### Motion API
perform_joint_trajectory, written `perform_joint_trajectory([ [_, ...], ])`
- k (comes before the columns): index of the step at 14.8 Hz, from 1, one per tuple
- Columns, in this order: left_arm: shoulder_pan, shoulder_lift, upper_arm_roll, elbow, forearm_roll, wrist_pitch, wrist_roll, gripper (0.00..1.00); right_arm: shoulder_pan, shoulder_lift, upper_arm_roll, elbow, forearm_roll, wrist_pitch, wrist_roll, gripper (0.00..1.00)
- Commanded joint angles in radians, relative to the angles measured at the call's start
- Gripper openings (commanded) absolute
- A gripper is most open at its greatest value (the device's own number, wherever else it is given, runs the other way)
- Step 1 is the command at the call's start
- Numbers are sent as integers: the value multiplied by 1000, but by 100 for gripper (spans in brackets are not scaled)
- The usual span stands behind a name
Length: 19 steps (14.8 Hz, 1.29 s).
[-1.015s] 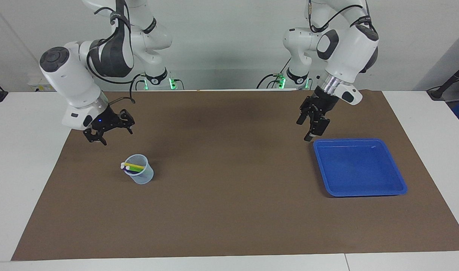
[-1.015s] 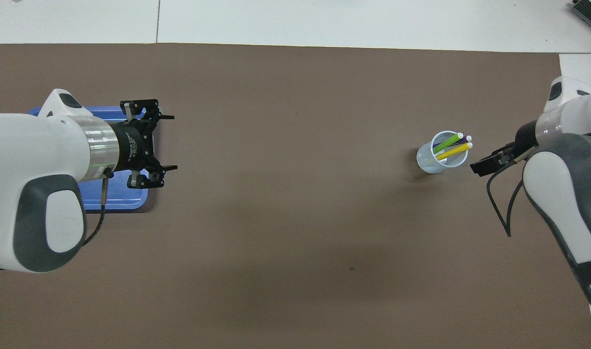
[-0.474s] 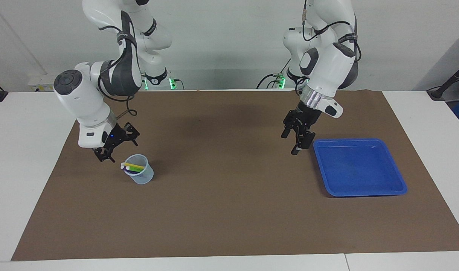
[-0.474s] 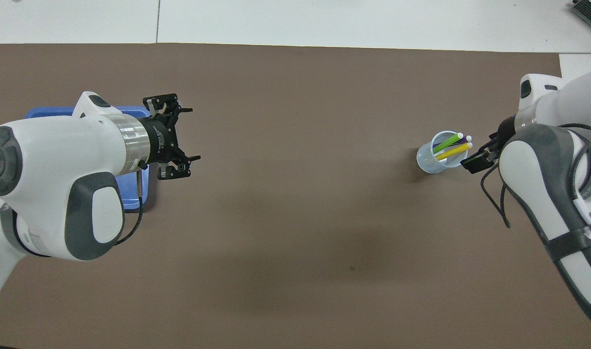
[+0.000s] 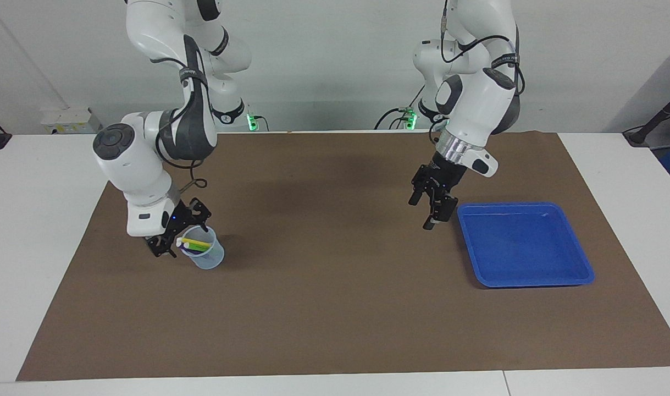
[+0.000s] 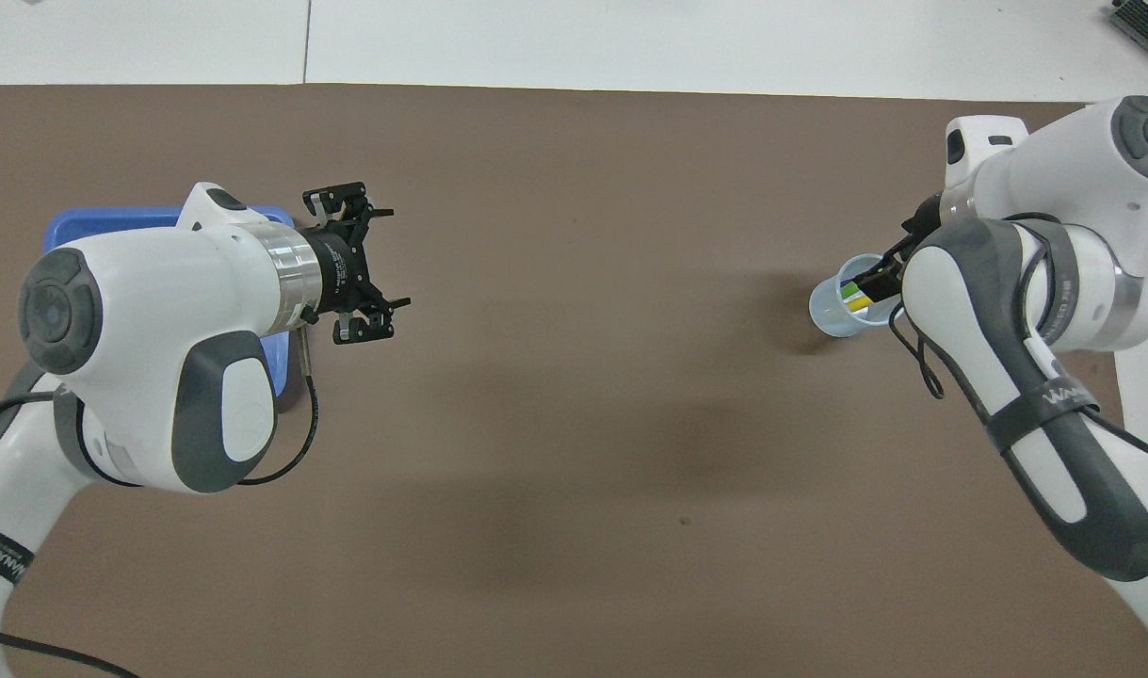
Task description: Right arm passes pens to left for tray arrangement
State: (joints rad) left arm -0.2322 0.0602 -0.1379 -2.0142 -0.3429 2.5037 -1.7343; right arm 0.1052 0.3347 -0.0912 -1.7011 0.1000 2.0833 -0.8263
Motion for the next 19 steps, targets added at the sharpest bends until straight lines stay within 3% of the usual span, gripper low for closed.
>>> perform_joint_trajectory([
  [1, -24, -3, 12, -23, -15, 32, -10, 100, -12, 14, 7, 23, 30, -15, -21, 93],
  [4, -30, -5, 12, -24, -15, 32, -11, 100, -22, 12, 5, 20, 32, -64, -1, 79],
  [5, -30, -5, 12, -28, -15, 33, -11, 100, -22, 12, 5, 18, 30, -72, 10, 69],
  [11, -30, -5, 12, -31, -15, 32, -11, 100, -22, 9, 5, 14, 29, -91, 32, 44],
  [19, -30, -5, 12, -35, -15, 32, -13, 100, -19, 7, 4, 8, 26, -89, 36, 28],
])
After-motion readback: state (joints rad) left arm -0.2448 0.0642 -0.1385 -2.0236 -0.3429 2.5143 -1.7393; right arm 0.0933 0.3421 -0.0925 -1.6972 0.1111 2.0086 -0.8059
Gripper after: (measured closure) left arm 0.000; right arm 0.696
